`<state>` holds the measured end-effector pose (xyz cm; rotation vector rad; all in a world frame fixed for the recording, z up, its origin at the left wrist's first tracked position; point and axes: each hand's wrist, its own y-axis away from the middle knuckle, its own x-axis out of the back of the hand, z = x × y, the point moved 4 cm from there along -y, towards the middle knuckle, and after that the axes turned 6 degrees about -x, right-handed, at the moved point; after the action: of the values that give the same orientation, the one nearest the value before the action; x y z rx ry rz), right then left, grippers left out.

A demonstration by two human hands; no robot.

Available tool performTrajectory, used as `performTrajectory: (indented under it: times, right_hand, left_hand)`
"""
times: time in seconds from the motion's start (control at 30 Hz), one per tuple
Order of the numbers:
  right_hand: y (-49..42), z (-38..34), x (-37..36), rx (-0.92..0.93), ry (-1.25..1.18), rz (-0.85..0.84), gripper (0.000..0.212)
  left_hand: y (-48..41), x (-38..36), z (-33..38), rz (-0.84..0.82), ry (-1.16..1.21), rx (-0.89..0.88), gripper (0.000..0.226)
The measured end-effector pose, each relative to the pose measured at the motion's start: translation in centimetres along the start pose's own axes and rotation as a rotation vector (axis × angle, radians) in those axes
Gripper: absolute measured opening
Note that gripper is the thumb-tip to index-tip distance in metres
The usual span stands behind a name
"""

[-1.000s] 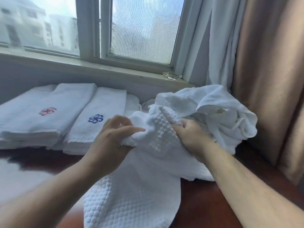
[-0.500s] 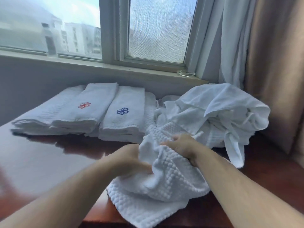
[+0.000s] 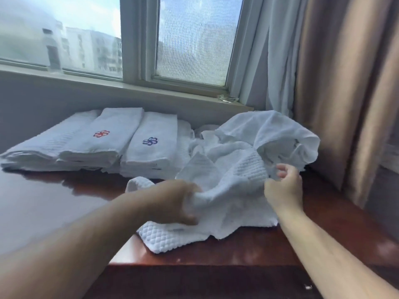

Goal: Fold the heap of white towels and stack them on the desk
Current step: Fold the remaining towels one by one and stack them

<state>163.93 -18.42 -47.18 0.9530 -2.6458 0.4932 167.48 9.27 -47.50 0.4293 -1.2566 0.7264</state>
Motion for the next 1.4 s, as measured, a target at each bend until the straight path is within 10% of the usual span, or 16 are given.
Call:
performTrajectory:
  times: [0.17,0.3,0.37,0.43,0.57,0.73,0.93,1.13,1.4]
  right_hand:
    - [2.8,-5.2,-2.8,0.539,0.154,-0.363,0.021]
    - [2.6,-4.9,-7.5,0.415,0.728,-0.765,0.075]
    - [2.2,-3.5,-8.5,0.328,0.922,-0.835,0.109]
    - [2.1,-1.9,-9.0,0.315,1.010,-0.881,0.117]
    - [2.2,-0.4,-9.2,0.319,1.042,-0.918,0.099]
    - [1.8,0.8,-9.0,0.317,0.746,-0.745,0.034]
    - [0.4,-2.6,-7.2,0.249,0.234,-0.441,0.026]
    - [0.0,-12.1,-2.1,0.294,-0.469,-0.107,0.013]
    - [1.8,-3.1,0.4,-0.094,0.241,0.082,0.040]
  left_hand:
    - [1.2,-0.7,-0.7,-0.151,0.346,-0.059,0.044]
    - [2.4,-0.9,-3.7,0.007,0.400,0.132,0.036]
    - [2.9,-1.7,-5.4,0.066,0.223,0.267,0.089]
    - [3.3,-2.6,-6.0,-0.038,0.217,0.375,0.129]
    - [3.2,-3.3,-5.1,-0.251,0.124,0.277,0.106]
    - [3.6,-3.8,-3.6,-0.162,-0.224,0.168,0.088]
    - [4.9,1.4,-2.9,0.273,-0.433,0.122,0.028]
    - [5.0,11.6,-1.9,0.866,-0.646,0.158,0.023]
    - [4.4,3.0,1.7,0.152,-0.415,0.077,0.049]
